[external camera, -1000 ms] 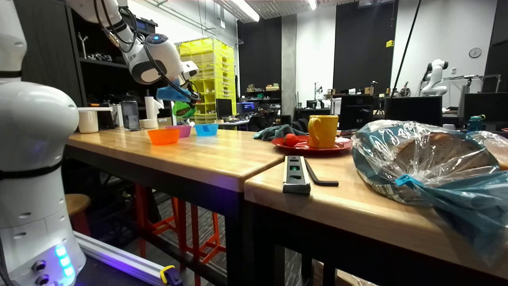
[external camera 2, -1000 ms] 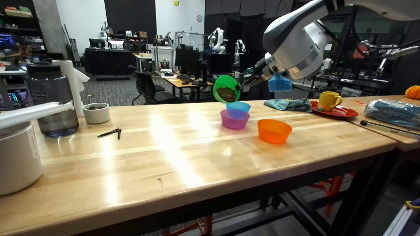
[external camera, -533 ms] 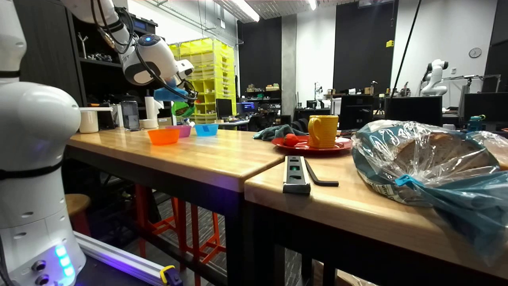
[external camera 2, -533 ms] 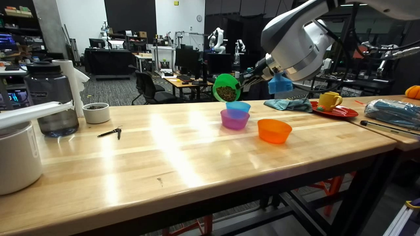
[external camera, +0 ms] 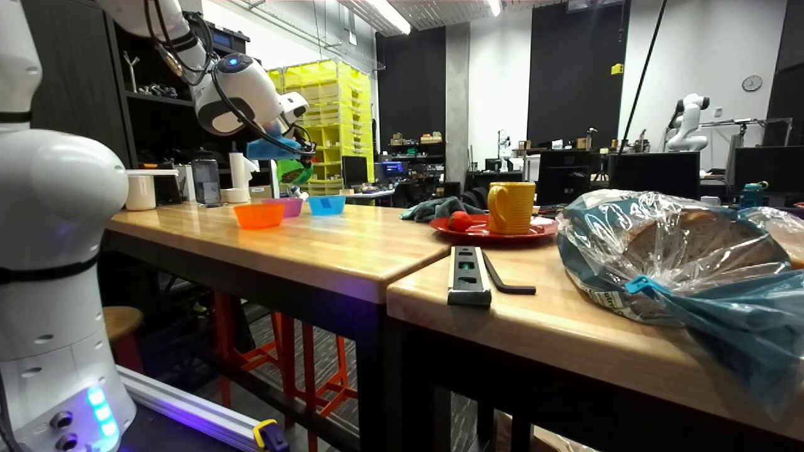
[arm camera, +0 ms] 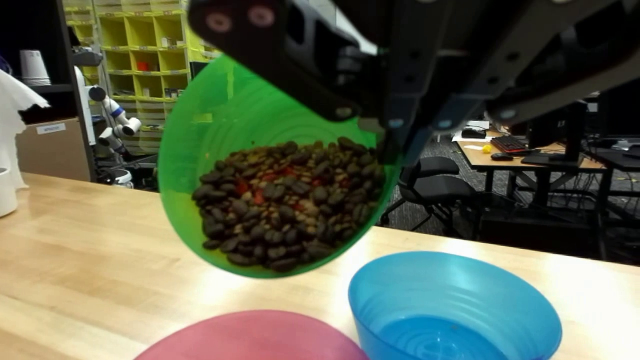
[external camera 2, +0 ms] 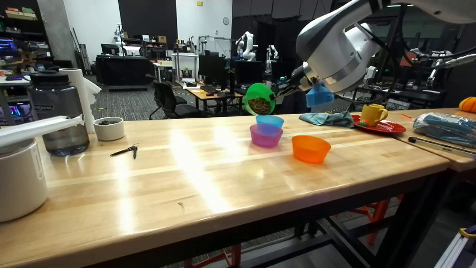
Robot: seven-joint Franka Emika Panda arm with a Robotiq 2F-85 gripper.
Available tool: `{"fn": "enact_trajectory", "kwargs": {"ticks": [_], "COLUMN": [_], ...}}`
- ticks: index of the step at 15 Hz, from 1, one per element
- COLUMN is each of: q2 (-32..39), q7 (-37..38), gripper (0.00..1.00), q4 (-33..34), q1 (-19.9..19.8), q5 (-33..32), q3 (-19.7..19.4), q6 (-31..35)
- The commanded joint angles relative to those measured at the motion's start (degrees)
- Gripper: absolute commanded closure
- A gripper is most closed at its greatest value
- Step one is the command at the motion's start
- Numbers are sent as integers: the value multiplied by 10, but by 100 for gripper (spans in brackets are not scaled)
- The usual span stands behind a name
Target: Pour some of the contents of the green bowl into the purple bowl
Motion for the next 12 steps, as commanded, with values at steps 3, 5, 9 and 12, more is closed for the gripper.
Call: {"fn": "enact_trajectory", "kwargs": {"ticks": [3, 5, 9, 12], "q2": [-19, -23, -31, -43], "q7": [-28, -24, -8, 118], "gripper": [99, 99, 99, 99], "q4": [-7, -9, -18, -52], "q1": [22, 30, 47, 0], "q5": [32, 36, 24, -104], "q3": [-10, -10, -15, 22], "q6": [34, 52, 72, 85]}}
